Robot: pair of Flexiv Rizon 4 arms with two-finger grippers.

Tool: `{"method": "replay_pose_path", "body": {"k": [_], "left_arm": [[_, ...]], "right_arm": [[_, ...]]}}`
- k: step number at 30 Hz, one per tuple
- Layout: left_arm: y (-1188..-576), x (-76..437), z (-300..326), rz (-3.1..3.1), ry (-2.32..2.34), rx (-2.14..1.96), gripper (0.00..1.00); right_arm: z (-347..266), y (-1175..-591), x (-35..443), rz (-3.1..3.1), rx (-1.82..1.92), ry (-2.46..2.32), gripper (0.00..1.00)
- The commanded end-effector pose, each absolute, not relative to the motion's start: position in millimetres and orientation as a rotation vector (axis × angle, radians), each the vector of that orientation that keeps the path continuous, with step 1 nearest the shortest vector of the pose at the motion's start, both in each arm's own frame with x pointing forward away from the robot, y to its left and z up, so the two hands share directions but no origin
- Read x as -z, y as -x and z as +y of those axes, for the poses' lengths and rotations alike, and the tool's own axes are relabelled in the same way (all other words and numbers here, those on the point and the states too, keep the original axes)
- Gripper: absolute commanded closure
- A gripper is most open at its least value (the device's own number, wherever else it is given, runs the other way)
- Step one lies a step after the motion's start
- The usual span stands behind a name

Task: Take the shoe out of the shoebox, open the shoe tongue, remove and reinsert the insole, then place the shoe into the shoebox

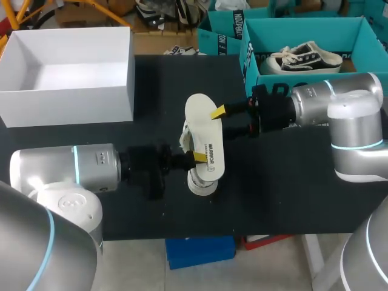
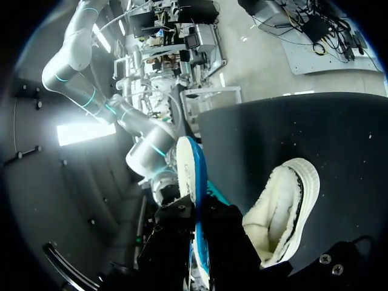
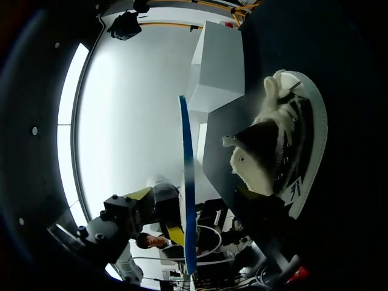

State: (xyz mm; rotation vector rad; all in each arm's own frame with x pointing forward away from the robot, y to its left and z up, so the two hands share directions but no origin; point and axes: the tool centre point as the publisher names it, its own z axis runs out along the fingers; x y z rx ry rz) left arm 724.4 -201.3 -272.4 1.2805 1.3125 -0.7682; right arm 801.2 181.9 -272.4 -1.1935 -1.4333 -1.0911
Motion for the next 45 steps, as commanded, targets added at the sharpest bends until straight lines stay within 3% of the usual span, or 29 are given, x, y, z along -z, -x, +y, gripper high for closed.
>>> {"method": "replay_pose_path", "body": {"k": [1,2,6,8,12,14,18,21,45], "left_arm": [[-723.2,271.7,-200.8,1.315,-1.281,0.764,1.0],[-723.2,271.7,-200.8,1.315,-1.281,0.764,1.0],[-723.2,271.7,-200.8,1.315,-1.281,0.764,1.0],[-723.2,271.7,-200.8,1.315,-1.281,0.764,1.0],[-723.2,271.7,-200.8,1.315,-1.281,0.764,1.0],[-723.2,271.7,-200.8,1.315,-1.281,0.764,1.0],[-723.2,271.7,-200.8,1.315,-1.281,0.764,1.0],[-723.2,271.7,-200.8,1.315,-1.281,0.764,1.0],[-723.2,271.7,-200.8,1.315,-1.281,0.764,1.0]], "right_arm": [[188.5,-800.0,275.6,-1.432,1.085,1.189,0.28],[189.2,-799.2,275.8,-1.433,1.084,1.188,0.34],[189.5,-797.3,275.5,-1.435,1.078,1.188,0.36],[188.2,-797.0,274.0,-1.438,1.079,1.19,0.53],[187.5,-797.1,272.0,-1.445,1.076,1.192,0.6],[187.4,-797.5,271.3,-1.449,1.073,1.193,0.75],[186.6,-799.1,270.6,-1.455,1.068,1.194,0.81],[186.4,-801.1,269.5,-1.459,1.064,1.193,0.99],[187.0,-803.4,270.4,-1.463,1.052,1.187,1.0]]}}
